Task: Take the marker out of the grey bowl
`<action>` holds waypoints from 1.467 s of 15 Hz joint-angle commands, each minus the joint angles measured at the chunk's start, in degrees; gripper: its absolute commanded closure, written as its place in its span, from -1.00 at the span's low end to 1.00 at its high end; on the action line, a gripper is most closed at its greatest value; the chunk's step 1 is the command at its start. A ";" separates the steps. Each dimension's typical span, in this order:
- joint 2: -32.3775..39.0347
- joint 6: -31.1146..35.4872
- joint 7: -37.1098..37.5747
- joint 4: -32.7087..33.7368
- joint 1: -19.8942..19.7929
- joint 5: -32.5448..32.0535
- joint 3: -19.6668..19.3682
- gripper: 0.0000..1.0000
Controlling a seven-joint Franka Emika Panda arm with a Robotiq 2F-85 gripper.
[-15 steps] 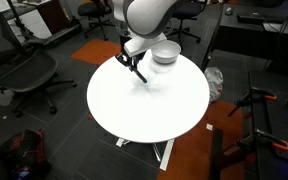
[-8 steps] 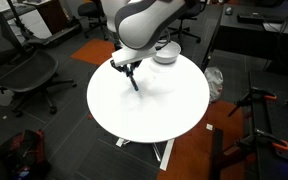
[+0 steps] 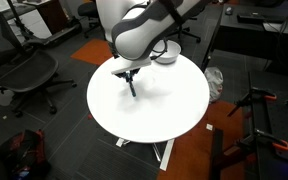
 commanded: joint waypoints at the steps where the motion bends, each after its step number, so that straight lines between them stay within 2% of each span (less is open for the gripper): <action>1: 2.68 -1.45 0.50 3.73 -0.91 0.86 0.68 0.90; 4: 4.03 -0.97 -0.21 4.89 -1.75 1.59 1.25 0.90; 5: 4.07 -0.84 -0.61 4.96 -2.09 1.82 1.50 0.11; 7: 4.03 -0.86 -1.19 5.13 -2.50 1.85 1.65 -0.05; 13: 0.73 0.59 -0.95 2.14 -1.90 1.00 1.15 -0.95; 18: -4.46 1.73 -2.41 -1.91 -1.41 0.52 1.49 -1.00; 22: -10.65 2.66 -4.55 -7.75 -1.26 0.68 1.81 -1.00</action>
